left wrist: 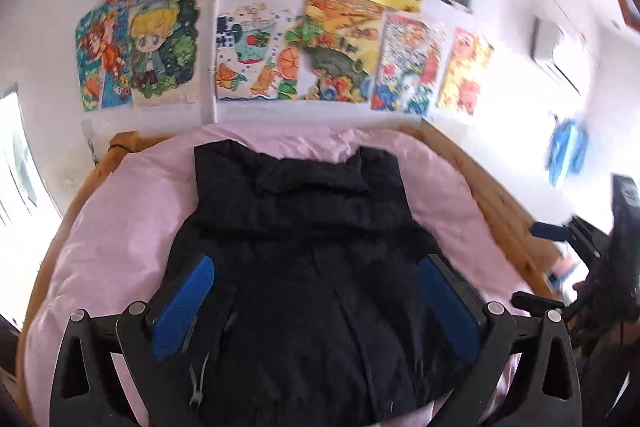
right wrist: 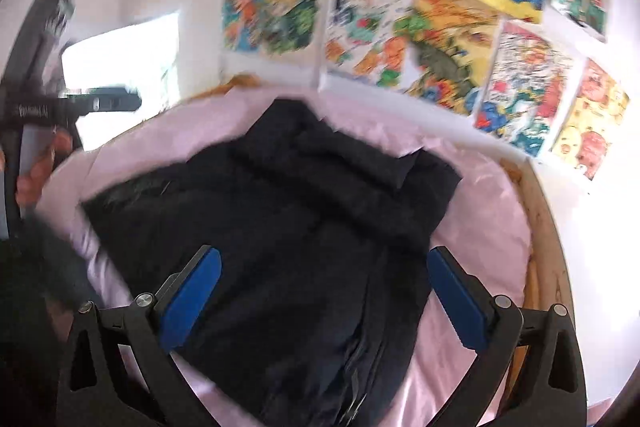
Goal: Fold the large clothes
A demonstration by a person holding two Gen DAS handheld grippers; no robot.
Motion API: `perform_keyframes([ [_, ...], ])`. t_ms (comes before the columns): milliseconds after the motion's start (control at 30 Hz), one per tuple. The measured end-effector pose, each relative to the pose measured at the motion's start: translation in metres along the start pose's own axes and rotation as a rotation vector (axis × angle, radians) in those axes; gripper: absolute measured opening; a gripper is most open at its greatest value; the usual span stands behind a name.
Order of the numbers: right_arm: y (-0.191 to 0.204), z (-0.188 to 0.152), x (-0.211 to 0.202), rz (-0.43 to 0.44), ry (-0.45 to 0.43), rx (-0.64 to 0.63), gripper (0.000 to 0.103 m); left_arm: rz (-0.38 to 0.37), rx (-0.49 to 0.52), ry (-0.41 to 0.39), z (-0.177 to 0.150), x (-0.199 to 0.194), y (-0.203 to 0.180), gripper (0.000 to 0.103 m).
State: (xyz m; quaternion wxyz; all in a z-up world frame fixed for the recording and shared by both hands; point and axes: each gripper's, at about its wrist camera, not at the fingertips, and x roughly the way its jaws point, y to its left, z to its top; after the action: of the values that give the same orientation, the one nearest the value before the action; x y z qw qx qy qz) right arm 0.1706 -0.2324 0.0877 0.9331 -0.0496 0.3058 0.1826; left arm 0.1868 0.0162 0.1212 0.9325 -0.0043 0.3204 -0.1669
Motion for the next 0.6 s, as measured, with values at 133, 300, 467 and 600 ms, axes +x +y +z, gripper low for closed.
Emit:
perform_keyframes([
  [133, 0.027, -0.031, 0.003, 0.076, 0.084, -0.098, 0.101, 0.024, 0.149, 0.029, -0.034, -0.008, -0.013, 0.103],
  [300, 0.056, -0.071, 0.023, 0.105, 0.211, -0.259, 0.101, 0.028, 0.296, 0.094, -0.079, 0.017, -0.027, 0.103],
  [467, 0.070, -0.097, 0.050, 0.098, 0.326, -0.345, 0.101, 0.017, 0.301, 0.201, -0.104, 0.048, -0.036, 0.103],
  [600, 0.085, -0.115, 0.073, -0.003, 0.390, -0.451, 0.101, -0.010, 0.365, 0.169, -0.109, 0.042, -0.049, 0.103],
])
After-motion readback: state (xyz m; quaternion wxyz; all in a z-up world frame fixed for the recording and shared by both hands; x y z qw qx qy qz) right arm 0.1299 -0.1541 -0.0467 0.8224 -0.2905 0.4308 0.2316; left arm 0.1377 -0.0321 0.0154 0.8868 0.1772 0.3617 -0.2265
